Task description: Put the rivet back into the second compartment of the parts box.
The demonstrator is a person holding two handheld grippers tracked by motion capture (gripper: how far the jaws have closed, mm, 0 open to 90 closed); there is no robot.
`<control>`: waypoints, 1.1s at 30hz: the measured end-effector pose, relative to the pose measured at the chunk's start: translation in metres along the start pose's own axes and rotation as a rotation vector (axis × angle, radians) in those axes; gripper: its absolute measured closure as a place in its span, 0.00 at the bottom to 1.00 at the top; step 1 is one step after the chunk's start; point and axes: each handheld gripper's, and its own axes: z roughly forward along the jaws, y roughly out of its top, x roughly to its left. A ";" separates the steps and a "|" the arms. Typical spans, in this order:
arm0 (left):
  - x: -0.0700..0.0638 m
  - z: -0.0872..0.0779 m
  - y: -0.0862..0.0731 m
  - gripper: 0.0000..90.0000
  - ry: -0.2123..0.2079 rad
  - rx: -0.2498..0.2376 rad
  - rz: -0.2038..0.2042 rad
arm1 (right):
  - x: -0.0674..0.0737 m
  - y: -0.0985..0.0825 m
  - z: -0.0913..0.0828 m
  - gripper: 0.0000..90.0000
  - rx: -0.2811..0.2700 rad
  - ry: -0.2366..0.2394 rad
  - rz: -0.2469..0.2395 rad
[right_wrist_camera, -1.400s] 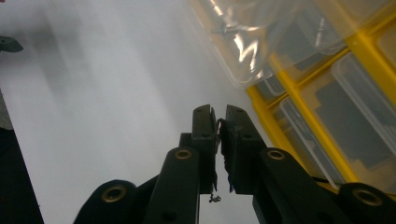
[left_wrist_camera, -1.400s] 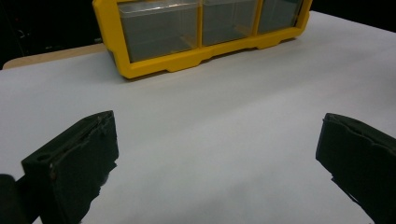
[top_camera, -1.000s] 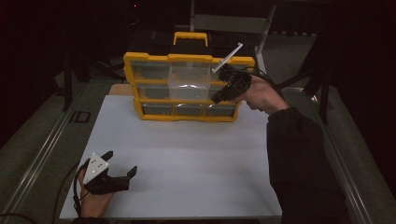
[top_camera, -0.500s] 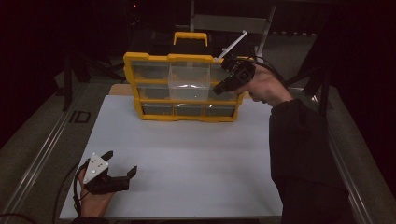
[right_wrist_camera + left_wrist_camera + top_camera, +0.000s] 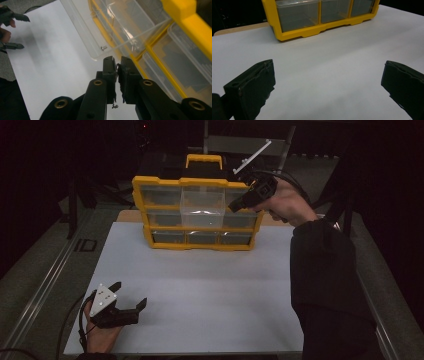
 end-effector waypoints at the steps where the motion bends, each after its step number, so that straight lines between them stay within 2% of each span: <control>1: 0.000 0.000 0.000 0.00 -0.001 0.000 0.001 | 0.000 0.002 -0.001 0.92 -0.006 0.000 0.001; 6: 0.000 0.000 0.000 0.00 -0.001 0.000 0.000 | 0.006 0.014 -0.003 0.92 -0.021 -0.003 -0.019; 8: 0.000 0.001 0.000 0.00 -0.003 0.002 0.003 | 0.010 0.020 -0.005 0.92 -0.039 -0.024 -0.025; 10: 0.000 0.000 0.001 0.00 -0.002 -0.002 0.002 | 0.012 0.024 -0.005 0.92 -0.040 -0.011 -0.031; 12: 0.000 0.000 0.000 0.00 -0.001 -0.003 -0.001 | 0.013 0.029 -0.003 0.92 -0.028 -0.021 -0.034; 16: 0.000 0.000 0.001 0.00 -0.002 0.000 0.001 | 0.015 0.034 -0.001 0.90 -0.045 -0.011 -0.025; 17: 0.000 0.001 0.001 0.00 -0.003 -0.001 0.001 | 0.016 0.035 0.000 0.79 -0.055 -0.002 -0.028; 18: 0.000 0.001 0.001 0.00 -0.004 -0.002 -0.001 | 0.019 0.037 0.003 0.43 -0.062 -0.017 -0.029; 19: 0.000 0.001 0.001 0.00 -0.004 -0.002 -0.001 | 0.020 0.037 0.004 0.39 -0.057 -0.010 -0.025; 21: 0.000 0.002 0.001 0.00 -0.004 0.003 0.002 | 0.023 0.037 0.005 0.30 -0.053 -0.015 -0.048; 26: 0.000 0.001 0.001 0.00 -0.002 0.002 0.003 | 0.026 0.033 0.006 0.25 -0.041 -0.031 -0.078; 33: -0.001 0.002 0.001 0.00 -0.003 0.003 0.003 | 0.027 0.027 0.006 0.23 -0.028 -0.044 -0.085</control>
